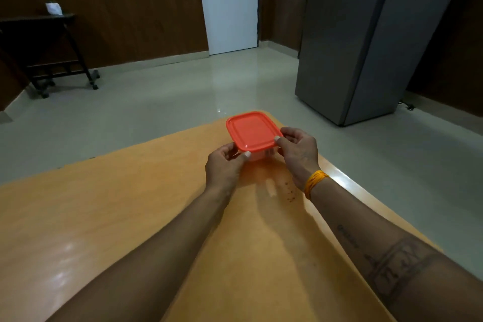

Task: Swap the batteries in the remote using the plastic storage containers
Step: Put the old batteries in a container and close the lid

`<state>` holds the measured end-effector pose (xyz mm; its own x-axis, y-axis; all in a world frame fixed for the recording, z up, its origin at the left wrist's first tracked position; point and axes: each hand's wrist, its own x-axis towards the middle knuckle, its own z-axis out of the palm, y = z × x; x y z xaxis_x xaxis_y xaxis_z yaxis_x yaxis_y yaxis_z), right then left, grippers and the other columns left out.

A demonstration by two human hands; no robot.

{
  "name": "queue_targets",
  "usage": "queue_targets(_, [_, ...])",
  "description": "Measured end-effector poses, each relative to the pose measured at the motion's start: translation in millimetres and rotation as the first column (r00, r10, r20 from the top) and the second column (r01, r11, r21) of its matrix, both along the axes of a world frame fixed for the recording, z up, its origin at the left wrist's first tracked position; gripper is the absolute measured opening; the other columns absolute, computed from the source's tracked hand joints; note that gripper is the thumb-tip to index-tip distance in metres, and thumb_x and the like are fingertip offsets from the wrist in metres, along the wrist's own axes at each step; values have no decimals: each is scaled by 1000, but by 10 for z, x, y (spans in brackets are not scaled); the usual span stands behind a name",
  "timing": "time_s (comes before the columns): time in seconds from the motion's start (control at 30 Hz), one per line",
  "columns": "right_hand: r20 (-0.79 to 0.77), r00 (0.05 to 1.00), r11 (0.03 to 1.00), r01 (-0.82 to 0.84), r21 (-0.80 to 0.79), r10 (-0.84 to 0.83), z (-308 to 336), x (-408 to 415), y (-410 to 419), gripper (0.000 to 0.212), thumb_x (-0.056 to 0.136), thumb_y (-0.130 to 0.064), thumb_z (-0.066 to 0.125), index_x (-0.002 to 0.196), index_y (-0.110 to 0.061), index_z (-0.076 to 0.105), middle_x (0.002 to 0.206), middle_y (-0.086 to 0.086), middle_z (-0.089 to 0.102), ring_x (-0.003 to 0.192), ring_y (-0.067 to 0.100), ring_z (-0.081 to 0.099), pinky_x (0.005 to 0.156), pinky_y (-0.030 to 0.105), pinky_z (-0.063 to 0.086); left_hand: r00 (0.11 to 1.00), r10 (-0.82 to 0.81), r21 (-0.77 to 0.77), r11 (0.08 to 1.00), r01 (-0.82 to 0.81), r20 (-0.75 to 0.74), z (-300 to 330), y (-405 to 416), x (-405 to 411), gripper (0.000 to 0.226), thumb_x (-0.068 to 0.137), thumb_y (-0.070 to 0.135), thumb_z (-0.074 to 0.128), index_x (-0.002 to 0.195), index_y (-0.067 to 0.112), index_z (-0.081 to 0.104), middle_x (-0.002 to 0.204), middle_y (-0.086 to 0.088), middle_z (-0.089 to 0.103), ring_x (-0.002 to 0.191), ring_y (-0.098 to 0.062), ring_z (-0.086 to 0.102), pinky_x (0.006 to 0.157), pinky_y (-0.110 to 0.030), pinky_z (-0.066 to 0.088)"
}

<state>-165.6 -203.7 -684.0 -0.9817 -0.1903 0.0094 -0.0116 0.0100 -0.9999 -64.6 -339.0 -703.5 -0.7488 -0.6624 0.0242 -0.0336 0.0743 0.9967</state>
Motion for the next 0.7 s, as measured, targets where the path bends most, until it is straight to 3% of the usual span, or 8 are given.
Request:
queue_targets(0.07, [11, 1000, 1000, 23, -3, -23, -78, -272, -83, 40, 88, -20, 76, 127, -11, 70, 118, 10, 74, 111, 28, 71, 98, 48, 60, 1000, 19, -41, 999, -18, 14, -63, -76, -281, 69, 70, 41, 81, 130, 10, 72, 116, -1, 79, 109, -19, 74, 103, -48, 57])
queue_targets(0.3, [0, 998, 998, 59, 1, -59, -224, -1061, -461, 27, 81, -23, 73, 108, -21, 74, 106, 8, 77, 96, 29, 74, 97, 53, 60, 995, 95, -97, 991, -92, 34, -100, -297, -1035, 47, 86, 35, 80, 128, 14, 74, 114, 0, 79, 104, -18, 74, 100, -43, 58])
queue_targets(0.47, [-54, 996, 996, 76, 51, -73, -170, -1195, -541, 30, 95, -16, 71, 124, -11, 72, 113, 4, 72, 108, 22, 70, 105, 41, 55, 990, 128, -120, 986, -119, 67, -102, -397, -1304, 50, 85, 39, 80, 128, 14, 74, 116, -2, 79, 105, -21, 74, 101, -43, 58])
queue_targets(0.7, [-41, 999, 997, 32, 71, -29, -134, -1167, -459, 45, 100, -17, 66, 143, -10, 58, 139, 10, 64, 127, 23, 61, 114, 42, 48, 977, 181, -126, 978, -166, 114, -62, -366, -1300, 51, 85, 43, 81, 127, 15, 74, 115, -2, 79, 104, -22, 74, 101, -41, 58])
